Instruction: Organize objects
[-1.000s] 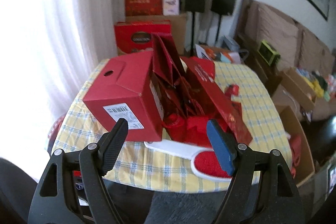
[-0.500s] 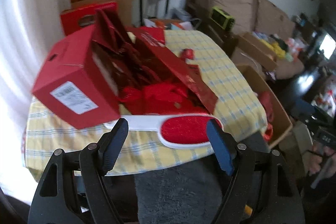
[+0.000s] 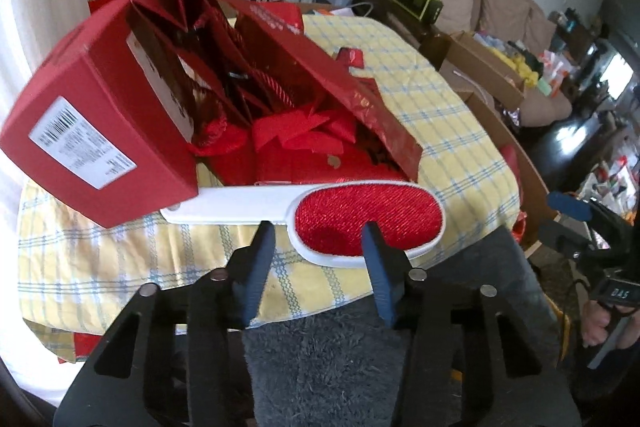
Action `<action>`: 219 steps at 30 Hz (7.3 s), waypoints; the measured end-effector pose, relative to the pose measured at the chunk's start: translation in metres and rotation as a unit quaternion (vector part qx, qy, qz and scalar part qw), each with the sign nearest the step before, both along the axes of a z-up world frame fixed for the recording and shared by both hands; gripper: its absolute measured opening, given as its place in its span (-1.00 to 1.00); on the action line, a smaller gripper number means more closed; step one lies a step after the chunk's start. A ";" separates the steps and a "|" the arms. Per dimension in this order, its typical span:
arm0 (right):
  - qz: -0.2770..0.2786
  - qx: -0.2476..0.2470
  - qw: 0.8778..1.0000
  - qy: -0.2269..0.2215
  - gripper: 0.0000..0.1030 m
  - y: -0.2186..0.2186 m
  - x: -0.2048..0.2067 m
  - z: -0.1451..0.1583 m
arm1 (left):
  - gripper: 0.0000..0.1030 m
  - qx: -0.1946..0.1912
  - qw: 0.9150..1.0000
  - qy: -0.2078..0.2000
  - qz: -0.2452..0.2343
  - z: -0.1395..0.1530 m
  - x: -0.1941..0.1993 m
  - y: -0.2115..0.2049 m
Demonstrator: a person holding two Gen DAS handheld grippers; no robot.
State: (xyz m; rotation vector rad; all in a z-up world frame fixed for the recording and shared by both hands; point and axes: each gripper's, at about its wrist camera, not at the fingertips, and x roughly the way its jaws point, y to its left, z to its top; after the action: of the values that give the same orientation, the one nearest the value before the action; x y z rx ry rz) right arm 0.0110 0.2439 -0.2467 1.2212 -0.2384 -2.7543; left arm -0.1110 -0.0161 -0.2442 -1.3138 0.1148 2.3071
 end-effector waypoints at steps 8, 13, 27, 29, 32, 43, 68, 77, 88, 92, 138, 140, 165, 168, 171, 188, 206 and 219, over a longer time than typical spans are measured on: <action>-0.021 -0.014 1.000 -0.008 0.64 0.008 -0.002 -0.004 | -0.33 0.006 1.000 0.012 -0.018 -0.010 0.002 0.006; -0.028 -0.024 0.999 -0.019 0.64 0.010 -0.003 -0.009 | -0.32 -0.005 1.000 0.023 -0.013 -0.009 0.005 0.014; -0.031 -0.032 0.999 -0.012 0.64 0.013 0.000 -0.006 | -0.28 -0.031 0.999 0.029 -0.008 -0.008 0.008 0.024; -0.031 -0.031 0.999 -0.012 0.64 0.013 0.000 -0.005 | -0.27 -0.035 0.999 0.031 -0.008 -0.008 0.010 0.025; -0.030 -0.031 0.999 -0.013 0.64 0.011 -0.001 -0.005 | -0.25 -0.041 0.999 0.033 -0.005 -0.008 0.012 0.028; -0.030 -0.033 0.999 -0.014 0.64 0.008 -0.001 -0.005 | -0.22 -0.035 0.999 0.032 -0.025 -0.006 0.022 0.048; -0.038 -0.049 0.998 -0.006 0.64 0.015 0.001 -0.002 | -0.20 0.101 0.991 0.014 0.082 0.015 -0.004 -0.012; 0.011 -0.125 0.992 -0.024 0.64 0.003 -0.015 -0.006 | -0.21 0.062 0.988 -0.028 0.141 -0.013 -0.023 -0.040; -0.002 -0.135 0.990 -0.043 0.64 -0.001 -0.054 -0.017 | -0.24 0.013 0.995 -0.021 0.100 -0.016 -0.011 -0.009; 0.008 -0.132 0.990 -0.048 0.64 -0.010 -0.067 -0.021 | -0.24 0.025 0.995 -0.033 0.092 -0.017 -0.014 -0.014; 0.065 0.036 0.997 -0.004 0.76 -0.065 -0.064 -0.030 | 0.05 0.016 0.995 -0.039 0.090 -0.022 -0.011 -0.003; 0.064 0.028 0.998 -0.006 0.77 -0.063 -0.066 -0.031 | 0.05 0.018 0.995 -0.040 0.090 -0.022 -0.011 -0.003; 0.076 0.104 0.992 0.012 1.00 -0.089 -0.065 -0.037 | 0.25 0.042 0.992 -0.056 0.102 -0.024 -0.013 0.000; 0.073 0.037 0.996 0.017 1.00 -0.075 -0.062 -0.028 | 0.25 0.049 0.991 -0.061 0.108 -0.024 -0.014 -0.002; 0.068 -0.052 0.996 0.027 1.00 -0.057 -0.059 -0.016 | 0.25 0.045 0.991 -0.063 0.113 -0.024 -0.014 -0.002; 0.029 -0.173 0.984 0.025 0.10 -0.010 -0.055 -0.017 | 0.25 0.032 0.992 -0.057 0.108 -0.024 -0.014 0.002; -0.010 -0.183 0.983 -0.001 -0.34 0.009 -0.063 -0.043 | 0.26 0.038 0.992 -0.063 0.103 -0.030 -0.015 0.003; -0.009 -0.215 0.977 -0.005 -0.28 0.017 -0.064 -0.051 | 0.26 0.043 0.991 -0.067 0.108 -0.030 -0.019 0.003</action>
State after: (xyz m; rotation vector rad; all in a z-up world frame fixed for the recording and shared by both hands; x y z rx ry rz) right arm -0.0526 0.2607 -0.2974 1.1141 -0.8001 -2.5198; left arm -0.1298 -0.0134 -0.2745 -1.4958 -0.1794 2.3598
